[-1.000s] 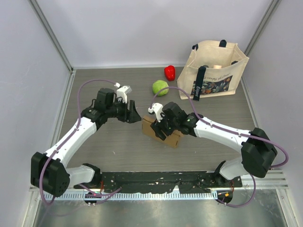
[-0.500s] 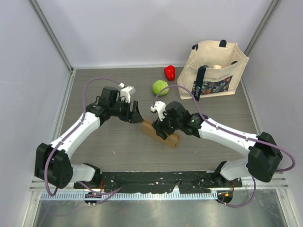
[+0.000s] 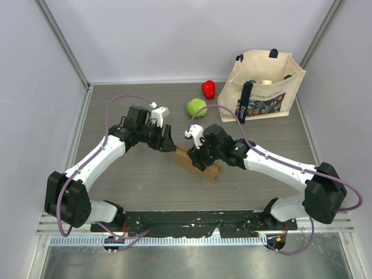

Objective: Fold the paper box

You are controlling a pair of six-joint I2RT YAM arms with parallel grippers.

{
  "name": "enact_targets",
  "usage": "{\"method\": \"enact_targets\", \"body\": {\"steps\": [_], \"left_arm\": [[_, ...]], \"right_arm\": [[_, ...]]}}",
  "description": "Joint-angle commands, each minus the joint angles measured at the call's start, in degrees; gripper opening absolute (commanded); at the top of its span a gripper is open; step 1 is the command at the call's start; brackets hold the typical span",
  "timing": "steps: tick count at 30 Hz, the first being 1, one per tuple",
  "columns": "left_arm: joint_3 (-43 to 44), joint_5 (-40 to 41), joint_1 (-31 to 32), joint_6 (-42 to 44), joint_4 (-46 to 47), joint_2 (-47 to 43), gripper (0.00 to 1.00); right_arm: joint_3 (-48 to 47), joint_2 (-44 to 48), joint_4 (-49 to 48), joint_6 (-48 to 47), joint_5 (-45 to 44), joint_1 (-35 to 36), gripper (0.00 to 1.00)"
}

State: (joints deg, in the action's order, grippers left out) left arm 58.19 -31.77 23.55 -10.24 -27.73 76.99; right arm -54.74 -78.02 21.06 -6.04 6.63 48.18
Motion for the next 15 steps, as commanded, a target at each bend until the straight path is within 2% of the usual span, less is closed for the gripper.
{"method": "enact_targets", "body": {"steps": [1,5,11,15], "left_arm": [[2.8,-1.6,0.9,0.9,0.7,1.5,0.60],[4.0,-2.1,1.8,0.9,1.2,2.9,0.61],[3.0,-2.6,2.0,0.7,2.6,1.7,0.55],[3.2,-4.0,2.1,-0.4,3.3,0.8,0.45]], "right_arm": [[-0.2,1.1,-1.6,-0.1,0.9,-0.2,0.67],[-0.4,0.8,-1.8,-0.2,1.4,-0.1,0.64],[-0.6,0.5,-1.8,-0.4,1.9,-0.2,0.59],[-0.8,-0.4,-1.9,-0.5,1.6,0.0,0.57]]}}
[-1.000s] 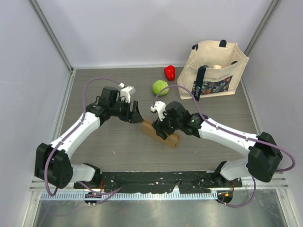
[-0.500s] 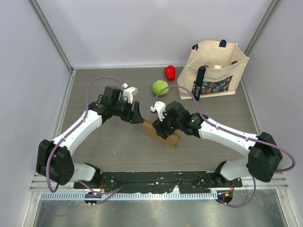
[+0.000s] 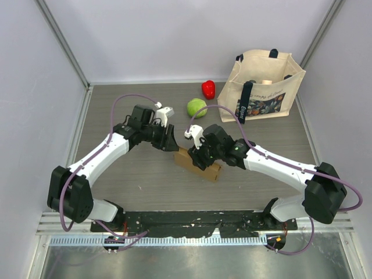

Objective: Fold the paper box

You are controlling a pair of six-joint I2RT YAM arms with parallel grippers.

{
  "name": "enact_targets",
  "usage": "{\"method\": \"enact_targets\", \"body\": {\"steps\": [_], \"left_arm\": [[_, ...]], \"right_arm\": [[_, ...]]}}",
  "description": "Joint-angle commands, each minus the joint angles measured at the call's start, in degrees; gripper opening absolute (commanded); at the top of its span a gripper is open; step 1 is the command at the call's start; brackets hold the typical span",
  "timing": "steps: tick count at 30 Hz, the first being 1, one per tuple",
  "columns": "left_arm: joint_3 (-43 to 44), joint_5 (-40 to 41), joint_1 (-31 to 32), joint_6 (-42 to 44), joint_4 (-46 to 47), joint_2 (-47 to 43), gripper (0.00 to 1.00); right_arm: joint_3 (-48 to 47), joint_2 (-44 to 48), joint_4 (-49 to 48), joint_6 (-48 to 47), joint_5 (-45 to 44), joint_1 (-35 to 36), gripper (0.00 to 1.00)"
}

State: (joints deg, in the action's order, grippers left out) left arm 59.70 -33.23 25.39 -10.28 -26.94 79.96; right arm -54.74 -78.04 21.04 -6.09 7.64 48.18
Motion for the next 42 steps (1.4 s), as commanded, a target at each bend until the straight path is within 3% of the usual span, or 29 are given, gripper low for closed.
{"method": "enact_targets", "body": {"steps": [1,4,14,16,18,22,29,42], "left_arm": [[1.8,-2.7,0.5,-0.4,2.5,-2.3,0.43],[2.2,-1.9,0.8,-0.4,1.9,-2.8,0.36],[2.1,0.3,1.2,-0.8,-0.2,-4.6,0.29],[2.2,1.0,1.7,-0.8,-0.5,-4.5,0.29],[2.3,3.6,2.3,-0.1,-1.2,-4.6,0.36],[2.5,9.4,3.4,2.7,-2.9,-5.5,0.38],[0.9,13.3,4.1,6.9,-1.7,-6.9,0.45],[4.8,12.1,5.6,6.9,-1.4,-1.4,0.37]], "right_arm": [[-1.0,-0.4,-1.8,-0.4,0.6,0.0,0.56],[-1.2,-1.0,-2.0,-0.4,-0.3,0.2,0.56],[-1.1,-1.8,-2.6,-0.2,-1.5,0.3,0.54],[-1.1,-1.9,-2.8,-0.2,-1.8,0.3,0.54],[-1.2,-1.9,-2.9,-0.2,-2.0,0.4,0.54],[-1.0,-1.2,-2.9,-0.1,-2.3,0.4,0.53],[-0.8,-0.4,-2.5,-0.4,-3.1,0.6,0.63],[-1.3,-1.0,-2.3,-1.0,-2.5,1.0,0.63]]}}
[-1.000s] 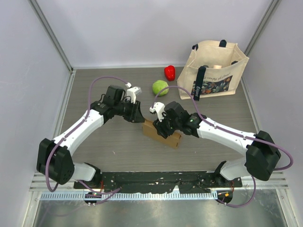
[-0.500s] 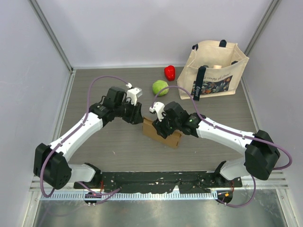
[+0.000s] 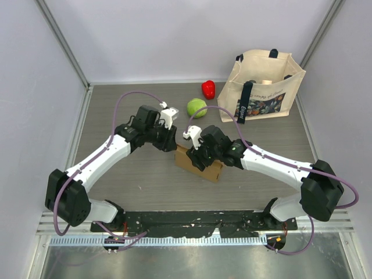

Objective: Fold the paper box

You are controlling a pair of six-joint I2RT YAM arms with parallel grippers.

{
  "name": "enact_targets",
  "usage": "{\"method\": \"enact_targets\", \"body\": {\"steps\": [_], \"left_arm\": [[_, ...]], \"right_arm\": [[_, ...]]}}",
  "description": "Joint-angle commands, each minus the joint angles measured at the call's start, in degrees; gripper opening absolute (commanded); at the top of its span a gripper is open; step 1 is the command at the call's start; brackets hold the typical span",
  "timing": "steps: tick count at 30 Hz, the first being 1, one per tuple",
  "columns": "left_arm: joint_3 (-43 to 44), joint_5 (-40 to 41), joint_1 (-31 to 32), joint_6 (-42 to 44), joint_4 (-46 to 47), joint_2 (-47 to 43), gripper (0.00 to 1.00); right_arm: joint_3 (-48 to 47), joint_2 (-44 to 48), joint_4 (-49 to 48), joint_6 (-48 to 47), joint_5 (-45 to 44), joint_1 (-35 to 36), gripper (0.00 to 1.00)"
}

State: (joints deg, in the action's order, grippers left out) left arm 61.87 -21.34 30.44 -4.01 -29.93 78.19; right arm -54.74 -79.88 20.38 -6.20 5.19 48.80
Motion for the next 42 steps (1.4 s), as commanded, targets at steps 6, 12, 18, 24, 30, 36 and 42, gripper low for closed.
{"method": "enact_targets", "body": {"steps": [6,12,18,24,30,36,42], "left_arm": [[2.9,1.4,1.4,0.8,1.6,1.6,0.34],[3.2,2.6,1.8,1.0,2.1,1.9,0.28],[3.3,4.7,2.1,1.4,2.2,1.5,0.14],[4.3,7.0,3.0,1.4,0.7,0.2,0.00],[9.5,8.2,3.7,0.8,-7.8,1.4,0.00],[11.8,7.0,3.8,-1.1,-13.2,1.9,0.00],[7.3,6.5,3.9,-3.9,-9.7,-0.2,0.00]], "right_arm": [[-1.6,0.2,-1.9,-1.0,0.0,0.7,0.61],[-1.9,-0.4,-2.1,-1.1,0.1,1.1,0.60],[-2.3,-1.0,-2.1,-1.3,-0.4,1.6,0.59],[-2.7,-1.9,-1.7,-1.5,-2.4,1.7,0.58],[-3.4,-3.0,-0.4,-2.0,-4.9,2.1,0.58],[-3.5,-2.4,-1.0,-1.2,-9.7,2.4,0.68],[-1.2,2.1,-6.7,4.9,-5.9,2.3,0.77]]}}
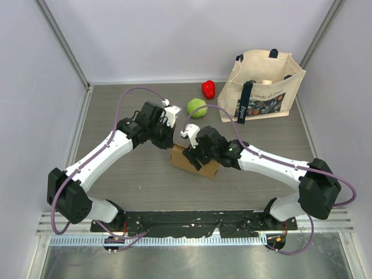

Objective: Fold the paper box

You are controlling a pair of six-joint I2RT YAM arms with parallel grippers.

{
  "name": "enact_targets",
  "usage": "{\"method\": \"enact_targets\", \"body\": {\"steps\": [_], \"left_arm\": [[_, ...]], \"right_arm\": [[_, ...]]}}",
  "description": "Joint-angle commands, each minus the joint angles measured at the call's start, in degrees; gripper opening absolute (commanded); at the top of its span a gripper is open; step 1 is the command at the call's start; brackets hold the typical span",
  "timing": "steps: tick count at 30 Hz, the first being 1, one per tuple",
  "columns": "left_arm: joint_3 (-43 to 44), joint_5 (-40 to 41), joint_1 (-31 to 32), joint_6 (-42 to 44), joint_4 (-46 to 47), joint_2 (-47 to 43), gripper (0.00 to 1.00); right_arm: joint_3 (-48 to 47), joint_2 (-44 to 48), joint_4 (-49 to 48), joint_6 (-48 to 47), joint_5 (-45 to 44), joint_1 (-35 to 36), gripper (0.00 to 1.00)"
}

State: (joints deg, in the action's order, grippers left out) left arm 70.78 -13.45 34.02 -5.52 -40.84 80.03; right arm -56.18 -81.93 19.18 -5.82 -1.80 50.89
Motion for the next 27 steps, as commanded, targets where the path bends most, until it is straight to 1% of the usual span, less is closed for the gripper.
{"method": "enact_targets", "body": {"steps": [1,7,12,15,16,27], "left_arm": [[-2.2,-1.7,0.3,-2.7,1.2,-2.0,0.00],[-4.9,-1.9,0.3,-3.9,3.0,-3.0,0.00],[-4.9,-2.2,0.3,-4.5,3.2,-3.2,0.00],[-3.9,-2.7,0.3,-4.7,2.3,-2.9,0.00],[-3.3,-3.0,0.3,-4.9,1.8,-2.8,0.00],[1.6,-4.6,0.3,-7.1,-4.2,0.4,0.00]], "right_arm": [[0.4,4.4,-5.6,5.0,3.3,0.3,0.77],[1.0,5.8,-7.6,9.2,4.2,0.3,0.78],[1.3,5.6,-8.8,10.1,3.9,0.3,0.78],[1.0,4.4,-7.6,9.8,2.1,0.3,0.78],[0.6,3.7,-7.3,9.4,0.2,0.3,0.78],[0.7,2.0,-6.9,8.9,-2.6,0.3,0.77]]}}
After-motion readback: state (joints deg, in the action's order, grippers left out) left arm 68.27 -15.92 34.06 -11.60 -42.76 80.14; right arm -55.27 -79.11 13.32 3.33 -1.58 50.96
